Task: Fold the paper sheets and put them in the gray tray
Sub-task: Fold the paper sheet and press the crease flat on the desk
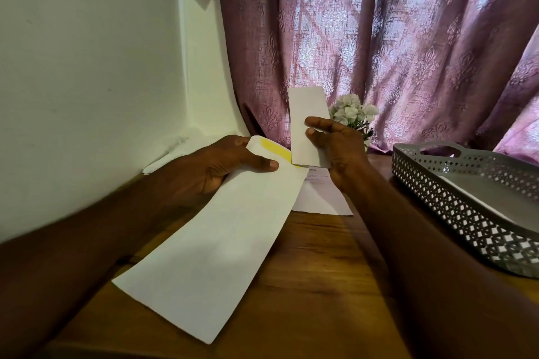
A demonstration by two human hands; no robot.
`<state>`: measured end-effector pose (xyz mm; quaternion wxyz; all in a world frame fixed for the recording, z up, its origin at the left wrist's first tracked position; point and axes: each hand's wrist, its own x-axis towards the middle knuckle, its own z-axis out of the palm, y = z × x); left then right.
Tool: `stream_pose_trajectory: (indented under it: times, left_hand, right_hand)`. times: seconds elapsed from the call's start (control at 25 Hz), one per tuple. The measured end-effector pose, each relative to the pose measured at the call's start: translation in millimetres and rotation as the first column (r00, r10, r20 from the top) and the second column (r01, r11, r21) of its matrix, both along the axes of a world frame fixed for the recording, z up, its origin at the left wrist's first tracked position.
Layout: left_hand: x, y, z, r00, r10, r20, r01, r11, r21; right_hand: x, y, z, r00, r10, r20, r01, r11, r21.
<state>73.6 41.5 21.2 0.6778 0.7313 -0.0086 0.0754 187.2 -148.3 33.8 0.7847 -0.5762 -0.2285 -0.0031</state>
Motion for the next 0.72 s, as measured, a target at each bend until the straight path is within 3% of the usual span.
stream_pose_trajectory:
  times: [0.28,0.72]
  left_hand:
    - [0.8,1.3,-0.2,0.999,-0.012,-0.039,0.011,1.000,-0.013]
    - [-2.9,-3.0,-0.3,0.997,-0.051,-0.064,0.051,0.999,-0.014]
  right_hand:
    - [-2.0,1.3,0.1,0.994,-0.063,0.091,0.066,0.997,-0.037]
    - [-2.3,2.2,1.3,0.998,-0.016,0.055,0.016,1.000,-0.005]
